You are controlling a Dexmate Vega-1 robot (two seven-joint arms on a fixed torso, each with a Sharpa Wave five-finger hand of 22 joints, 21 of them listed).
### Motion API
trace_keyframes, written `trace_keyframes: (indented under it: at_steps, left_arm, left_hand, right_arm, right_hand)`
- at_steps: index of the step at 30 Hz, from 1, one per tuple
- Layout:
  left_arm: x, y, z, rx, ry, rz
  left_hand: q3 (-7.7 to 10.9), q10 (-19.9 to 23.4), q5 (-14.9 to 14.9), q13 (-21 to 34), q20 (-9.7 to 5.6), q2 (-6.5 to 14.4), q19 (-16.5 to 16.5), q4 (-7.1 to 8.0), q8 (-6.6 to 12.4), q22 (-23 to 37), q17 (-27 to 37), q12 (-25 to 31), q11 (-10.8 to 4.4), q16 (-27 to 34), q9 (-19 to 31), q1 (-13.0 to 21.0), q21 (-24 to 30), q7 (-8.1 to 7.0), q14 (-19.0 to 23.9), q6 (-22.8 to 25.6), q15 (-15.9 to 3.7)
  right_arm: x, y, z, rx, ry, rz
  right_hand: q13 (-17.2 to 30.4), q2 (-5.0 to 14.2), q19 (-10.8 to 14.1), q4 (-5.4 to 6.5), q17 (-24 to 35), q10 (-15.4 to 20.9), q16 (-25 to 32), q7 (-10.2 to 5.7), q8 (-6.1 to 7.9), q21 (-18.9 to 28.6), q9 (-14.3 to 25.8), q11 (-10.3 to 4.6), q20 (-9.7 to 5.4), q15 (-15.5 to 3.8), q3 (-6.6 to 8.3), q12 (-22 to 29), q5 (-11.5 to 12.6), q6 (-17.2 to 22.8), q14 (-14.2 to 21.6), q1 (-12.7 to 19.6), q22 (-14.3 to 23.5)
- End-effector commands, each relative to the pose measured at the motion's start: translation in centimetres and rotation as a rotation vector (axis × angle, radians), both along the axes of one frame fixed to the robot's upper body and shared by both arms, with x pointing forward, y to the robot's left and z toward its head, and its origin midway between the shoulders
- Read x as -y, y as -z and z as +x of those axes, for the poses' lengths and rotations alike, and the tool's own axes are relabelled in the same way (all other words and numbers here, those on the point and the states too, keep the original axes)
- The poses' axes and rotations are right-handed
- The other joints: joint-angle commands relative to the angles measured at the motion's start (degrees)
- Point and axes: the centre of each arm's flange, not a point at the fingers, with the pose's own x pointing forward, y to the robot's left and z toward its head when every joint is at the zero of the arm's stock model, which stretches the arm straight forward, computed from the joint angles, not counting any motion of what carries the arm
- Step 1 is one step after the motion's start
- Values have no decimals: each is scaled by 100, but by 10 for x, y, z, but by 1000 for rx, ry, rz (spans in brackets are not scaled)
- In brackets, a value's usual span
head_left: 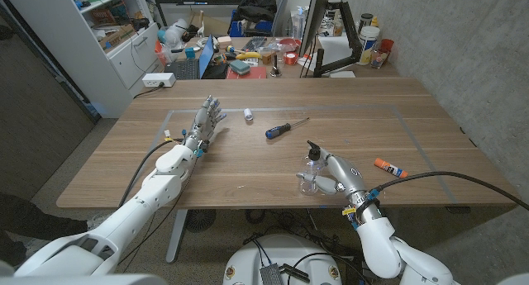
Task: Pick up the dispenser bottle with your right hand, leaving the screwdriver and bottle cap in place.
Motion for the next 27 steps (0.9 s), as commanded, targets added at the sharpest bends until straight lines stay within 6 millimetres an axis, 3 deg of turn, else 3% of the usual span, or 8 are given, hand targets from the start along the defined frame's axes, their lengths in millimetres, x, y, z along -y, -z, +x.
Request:
trace_keyframes:
  at_steps: [1,27]
  left_arm:
    - [5,2,-3,-2,2,6]
    - [1,4,-1,-6,3,0]
  left_hand:
    - [-40,-1083,42,31,-488,605,-1333,10,33,17,26,11,19,9,25,-36,-6,16,-1204,-1199,-309]
    - [-86,-1081,65,31,-483,632,-1326,13,39,14,24,12,16,11,25,-31,-7,25,-1198,-1187,-294]
  right_arm:
    - [8,-2,-2,31,-69,100]
    - [10,-18,-2,108,-85,110]
  right_hand:
    - [48,704,189,181,50,645,35,-879,76,105,55,-516,-891,-921,446,74,-38,1510,206,757,29]
    - [168,686,215,172,180,853,78,-873,300,413,214,-517,-904,-921,562,193,-114,1693,556,945,153]
